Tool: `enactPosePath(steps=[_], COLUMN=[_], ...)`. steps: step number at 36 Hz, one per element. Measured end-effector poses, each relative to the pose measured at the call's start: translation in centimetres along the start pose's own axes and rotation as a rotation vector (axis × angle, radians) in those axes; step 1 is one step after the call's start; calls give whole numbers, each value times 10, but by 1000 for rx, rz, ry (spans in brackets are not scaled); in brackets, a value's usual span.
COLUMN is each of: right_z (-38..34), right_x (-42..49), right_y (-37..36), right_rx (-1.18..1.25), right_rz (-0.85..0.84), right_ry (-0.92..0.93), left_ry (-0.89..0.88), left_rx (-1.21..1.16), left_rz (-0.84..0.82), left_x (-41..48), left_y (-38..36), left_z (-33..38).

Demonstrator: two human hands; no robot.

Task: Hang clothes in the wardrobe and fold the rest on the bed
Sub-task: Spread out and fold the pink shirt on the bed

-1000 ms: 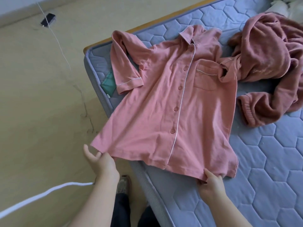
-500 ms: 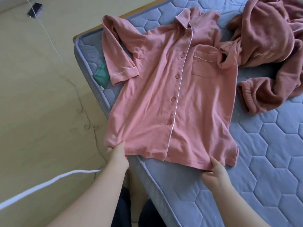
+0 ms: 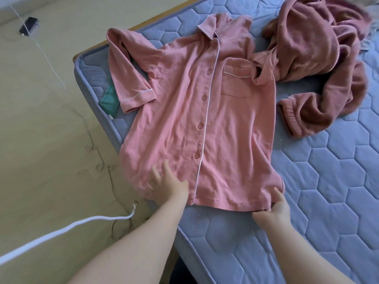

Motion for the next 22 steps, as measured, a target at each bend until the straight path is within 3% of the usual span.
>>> enactPosePath(steps=[2, 4, 8, 12, 17, 22], right_z=[-15, -23, -46, -53, -46, -57], right_x=[-2, -6, -9, -8, 2, -10], right_y=[16, 21, 30, 55, 60, 45], right_rx=[-75, -69, -138, -220, -348, -444], right_rz=[127, 144, 121, 278, 373, 475], right_ry=[48, 26, 161, 240, 166, 312], left_ry=[-172, -241, -200, -165, -150, -155], left_rx=[144, 240, 269, 295, 341, 294], left_rz=[-178, -281, -321, -379, -436, -469], left_x=[3, 4, 9, 16, 24, 35], left_y=[-23, -36, -38, -38, -35, -15], left_z=[17, 25, 32, 35, 37, 47])
Point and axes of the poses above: each hand's wrist, its own x-axis towards the middle knuckle, its own y-axis out of the back of the hand, z = x × y, the point moved 8 cm from there along x, towards the middle knuckle, and after that the axes turned 13 degrees about -y, right-handed, at the moved point
